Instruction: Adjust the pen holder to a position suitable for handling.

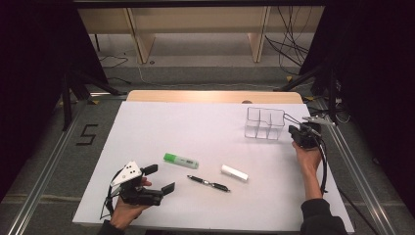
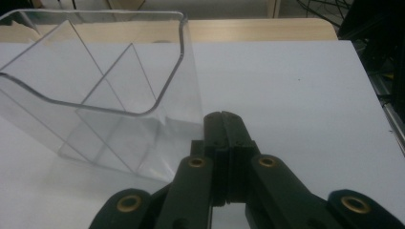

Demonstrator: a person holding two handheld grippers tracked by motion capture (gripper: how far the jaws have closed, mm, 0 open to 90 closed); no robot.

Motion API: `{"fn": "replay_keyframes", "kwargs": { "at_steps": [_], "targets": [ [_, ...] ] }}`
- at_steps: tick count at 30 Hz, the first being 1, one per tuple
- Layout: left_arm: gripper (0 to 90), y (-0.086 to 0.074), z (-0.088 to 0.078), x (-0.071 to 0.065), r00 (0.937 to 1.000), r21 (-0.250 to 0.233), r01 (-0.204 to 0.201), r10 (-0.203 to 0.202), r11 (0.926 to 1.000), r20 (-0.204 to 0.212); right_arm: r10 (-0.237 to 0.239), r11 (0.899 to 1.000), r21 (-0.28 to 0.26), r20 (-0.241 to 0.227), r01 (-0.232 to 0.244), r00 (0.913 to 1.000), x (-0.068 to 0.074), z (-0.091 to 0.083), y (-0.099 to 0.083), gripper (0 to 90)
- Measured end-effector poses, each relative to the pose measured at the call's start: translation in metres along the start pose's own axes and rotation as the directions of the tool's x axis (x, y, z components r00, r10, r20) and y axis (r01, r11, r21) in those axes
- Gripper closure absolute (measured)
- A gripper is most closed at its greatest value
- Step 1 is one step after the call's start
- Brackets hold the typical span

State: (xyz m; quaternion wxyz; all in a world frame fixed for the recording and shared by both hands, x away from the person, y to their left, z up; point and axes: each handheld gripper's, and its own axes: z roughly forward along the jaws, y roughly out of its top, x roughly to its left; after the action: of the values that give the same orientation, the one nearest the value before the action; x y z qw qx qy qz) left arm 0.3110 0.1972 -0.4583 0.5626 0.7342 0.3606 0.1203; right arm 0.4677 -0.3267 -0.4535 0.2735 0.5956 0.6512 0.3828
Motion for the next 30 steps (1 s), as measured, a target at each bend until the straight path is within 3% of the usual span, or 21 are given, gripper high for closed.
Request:
{"fn": "replay_keyframes", "kwargs": {
  "at_steps": [13,21,30],
  "targets": [
    [3.9,0.001,-0.002,0.001,1.0000,-0.006,0.000,0.000,1.0000,-0.001,0.021,0.999,0.046,-0.031,-0.019,0.9993,-0.001,0.021,0.008,90.0],
    [3.9,0.001,-0.002,0.001,1.0000,-0.005,-0.003,0.003,1.0000,-0.002,-0.012,0.998,0.064,-0.046,0.015,0.9989,0.003,0.027,0.014,90.0],
    [3.9,0.001,-0.001,0.000,1.0000,-0.002,-0.002,0.002,1.0000,-0.003,-0.005,0.997,0.080,-0.031,0.007,0.9995,0.004,0.033,0.014,90.0]
  ]
}}
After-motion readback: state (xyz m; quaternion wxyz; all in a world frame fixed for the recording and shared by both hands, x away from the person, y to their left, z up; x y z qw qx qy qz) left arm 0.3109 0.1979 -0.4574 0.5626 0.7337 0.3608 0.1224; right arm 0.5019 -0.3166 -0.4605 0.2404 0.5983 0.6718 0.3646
